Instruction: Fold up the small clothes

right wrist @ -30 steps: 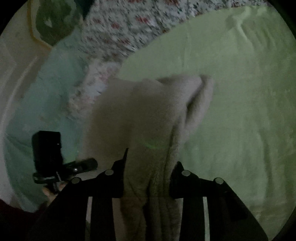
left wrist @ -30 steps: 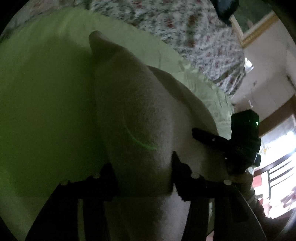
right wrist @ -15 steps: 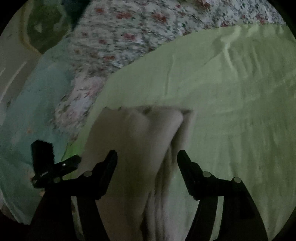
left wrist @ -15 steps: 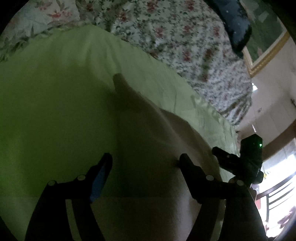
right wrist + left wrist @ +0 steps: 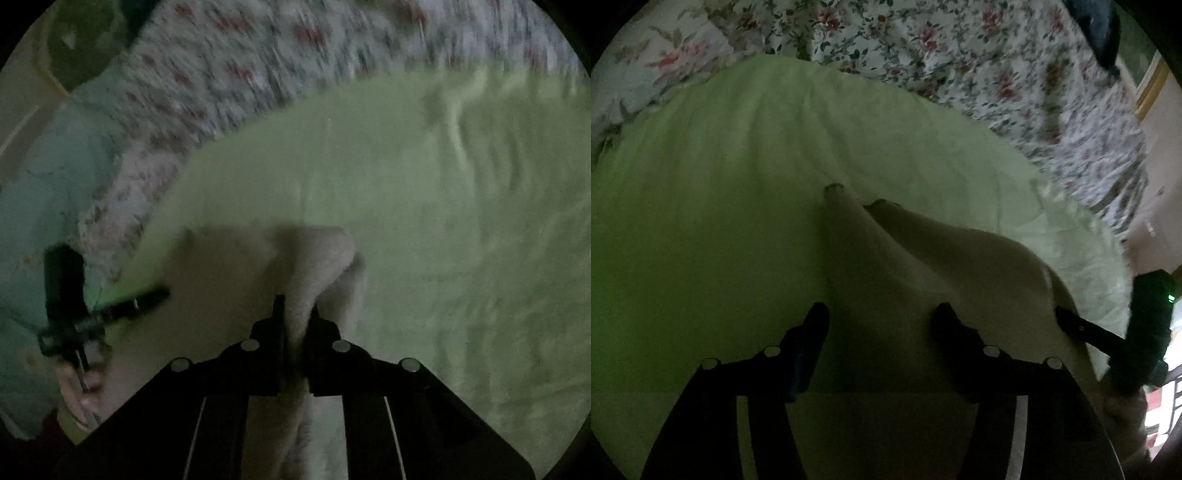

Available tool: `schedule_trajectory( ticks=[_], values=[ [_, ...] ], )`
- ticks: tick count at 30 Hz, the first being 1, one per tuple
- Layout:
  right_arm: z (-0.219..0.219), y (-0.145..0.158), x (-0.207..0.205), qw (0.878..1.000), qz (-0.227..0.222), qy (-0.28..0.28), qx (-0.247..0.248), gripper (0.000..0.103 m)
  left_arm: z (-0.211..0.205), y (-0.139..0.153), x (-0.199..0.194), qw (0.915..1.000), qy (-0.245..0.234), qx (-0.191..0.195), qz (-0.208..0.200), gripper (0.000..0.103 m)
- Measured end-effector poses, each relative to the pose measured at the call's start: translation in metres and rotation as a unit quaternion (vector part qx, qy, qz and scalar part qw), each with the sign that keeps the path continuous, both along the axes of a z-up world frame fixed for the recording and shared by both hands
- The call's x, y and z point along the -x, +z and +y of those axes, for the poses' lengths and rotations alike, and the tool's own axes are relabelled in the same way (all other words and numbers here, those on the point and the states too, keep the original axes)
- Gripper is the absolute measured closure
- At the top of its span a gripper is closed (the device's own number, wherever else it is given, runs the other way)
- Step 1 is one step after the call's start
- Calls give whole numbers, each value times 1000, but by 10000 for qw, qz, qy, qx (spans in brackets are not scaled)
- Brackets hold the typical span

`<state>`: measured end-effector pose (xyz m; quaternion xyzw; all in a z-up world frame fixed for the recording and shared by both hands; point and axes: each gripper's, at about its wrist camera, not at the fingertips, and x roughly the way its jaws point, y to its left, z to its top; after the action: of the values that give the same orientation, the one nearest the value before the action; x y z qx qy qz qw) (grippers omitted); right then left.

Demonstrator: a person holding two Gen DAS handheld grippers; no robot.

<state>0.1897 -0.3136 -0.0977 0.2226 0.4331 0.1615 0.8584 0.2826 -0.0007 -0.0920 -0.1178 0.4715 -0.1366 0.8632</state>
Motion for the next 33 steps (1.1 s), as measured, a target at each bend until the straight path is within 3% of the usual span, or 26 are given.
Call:
schedule_trajectory(
  ticks=[2, 4, 6, 10, 14, 17, 23, 28, 33],
  values=[
    [-5, -6, 0, 9998, -48, -87, -192, 92, -2, -2, -9, 9997, 56, -229, -30, 43],
    [-9, -4, 2, 9995, -22, -233, -222, 77, -1, 0, -15, 9981, 187, -576, -96, 46],
    [-13, 1, 8, 9992, 26, -354, -197, 72, 2, 4, -16, 9970, 261, -717, -100, 50],
    [-18, 20, 34, 9988, -108, -429, -190, 72, 19, 24, 10, 9978, 250, -520, -317, 52],
    [-15, 36, 73, 9984, -285, -396, -273, 72, 26, 39, 69, 9984, 55, -292, -485, 52],
    [-8, 36, 105, 9984, -311, -334, -330, 67, 27, 47, 123, 9978, -229, -55, -627, 50],
    [2, 22, 163, 9987, -163, -362, -330, 62, 33, 41, 202, 9967, -557, 43, -596, 48],
    [3, 12, 196, 9976, -125, -620, -286, 62, 38, 33, 225, 9979, -513, 161, -373, 48],
    [7, 34, 213, 9952, -592, -734, -256, 62, 34, 49, 238, 9954, -640, 407, -582, 48]
  ],
)
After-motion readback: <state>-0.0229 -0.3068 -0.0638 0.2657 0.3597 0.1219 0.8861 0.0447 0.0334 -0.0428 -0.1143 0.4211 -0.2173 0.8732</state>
